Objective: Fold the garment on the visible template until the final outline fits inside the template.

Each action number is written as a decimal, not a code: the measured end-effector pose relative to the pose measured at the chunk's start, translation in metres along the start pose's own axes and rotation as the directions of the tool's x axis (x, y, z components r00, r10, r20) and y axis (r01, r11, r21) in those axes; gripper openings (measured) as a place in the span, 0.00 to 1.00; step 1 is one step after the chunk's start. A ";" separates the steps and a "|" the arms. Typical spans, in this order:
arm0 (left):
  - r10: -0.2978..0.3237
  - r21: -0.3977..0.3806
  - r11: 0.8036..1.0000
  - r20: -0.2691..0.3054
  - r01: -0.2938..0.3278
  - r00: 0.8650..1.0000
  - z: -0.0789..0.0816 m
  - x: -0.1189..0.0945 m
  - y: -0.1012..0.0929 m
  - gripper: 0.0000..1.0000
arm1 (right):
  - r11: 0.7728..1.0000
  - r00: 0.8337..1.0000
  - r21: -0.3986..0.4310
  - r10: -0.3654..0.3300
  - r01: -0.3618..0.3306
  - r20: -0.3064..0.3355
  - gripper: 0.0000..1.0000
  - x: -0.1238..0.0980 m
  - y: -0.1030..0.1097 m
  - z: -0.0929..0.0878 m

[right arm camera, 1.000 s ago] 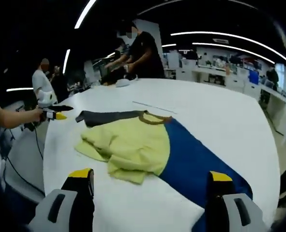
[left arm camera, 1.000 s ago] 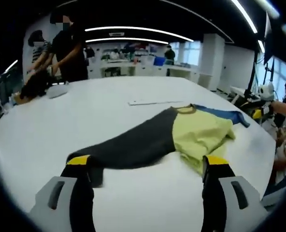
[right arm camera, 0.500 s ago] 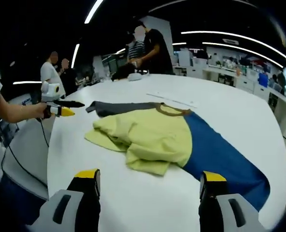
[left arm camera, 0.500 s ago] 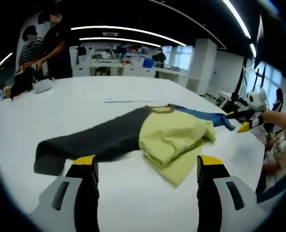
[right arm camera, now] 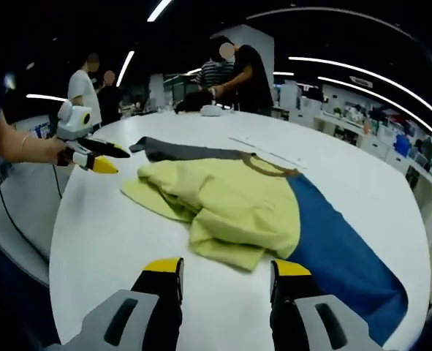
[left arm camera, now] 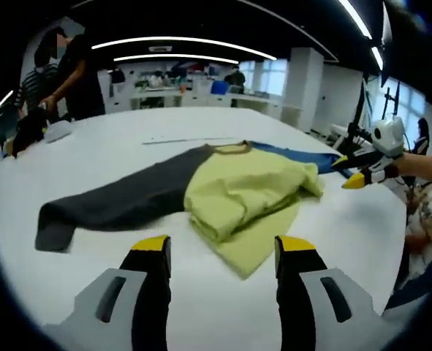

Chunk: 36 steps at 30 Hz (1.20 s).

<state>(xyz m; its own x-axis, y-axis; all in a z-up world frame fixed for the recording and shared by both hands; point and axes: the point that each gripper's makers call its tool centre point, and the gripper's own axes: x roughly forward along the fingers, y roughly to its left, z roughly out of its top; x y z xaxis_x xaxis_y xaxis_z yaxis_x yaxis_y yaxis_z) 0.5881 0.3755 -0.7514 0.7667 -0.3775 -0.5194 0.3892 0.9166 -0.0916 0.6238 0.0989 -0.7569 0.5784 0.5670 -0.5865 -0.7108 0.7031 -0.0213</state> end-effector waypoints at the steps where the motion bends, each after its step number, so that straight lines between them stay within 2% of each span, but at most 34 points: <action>1: 0.003 0.009 1.000 -0.010 -0.003 1.000 -0.003 0.001 0.000 0.50 | 1.000 1.000 -0.007 -0.003 0.003 -0.005 0.40 0.002 0.000 -0.001; 4: 0.021 0.018 1.000 -0.021 -0.021 1.000 -0.007 0.003 -0.001 0.45 | 1.000 1.000 -0.026 -0.012 0.012 -0.016 0.38 0.007 -0.002 -0.005; 8: 0.028 -0.021 0.999 -0.027 -0.029 0.999 -0.012 0.007 -0.004 0.41 | 0.999 1.000 -0.032 -0.007 0.006 -0.021 0.37 0.013 0.002 -0.007; 14: 0.038 -0.012 0.999 -0.048 -0.039 0.998 -0.020 0.012 -0.010 0.37 | 0.997 0.999 -0.076 -0.035 0.033 -0.023 0.34 0.020 0.000 -0.008; 23: 0.036 -0.040 0.998 -0.074 -0.039 0.997 -0.028 0.019 -0.020 0.29 | 0.993 0.998 -0.109 -0.056 0.051 -0.039 0.24 0.026 -0.004 -0.012; 31: 0.066 -0.070 0.995 -0.066 -0.071 0.996 -0.026 0.021 -0.015 0.23 | 0.983 0.996 -0.174 -0.071 0.060 -0.057 0.15 0.030 -0.007 -0.014; 36: 0.093 -0.026 0.995 -0.101 -0.096 0.991 -0.026 0.022 -0.016 0.17 | 0.981 0.996 -0.188 -0.064 0.050 -0.068 0.10 0.035 -0.007 -0.014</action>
<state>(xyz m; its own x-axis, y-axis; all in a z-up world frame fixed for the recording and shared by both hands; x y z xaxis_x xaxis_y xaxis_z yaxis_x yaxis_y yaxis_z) 0.5852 0.3563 -0.7836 0.7440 -0.2752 -0.6088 0.3001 0.9518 -0.0635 0.6436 0.1076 -0.7881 0.5942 0.4900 -0.6378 -0.7434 0.6373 -0.2030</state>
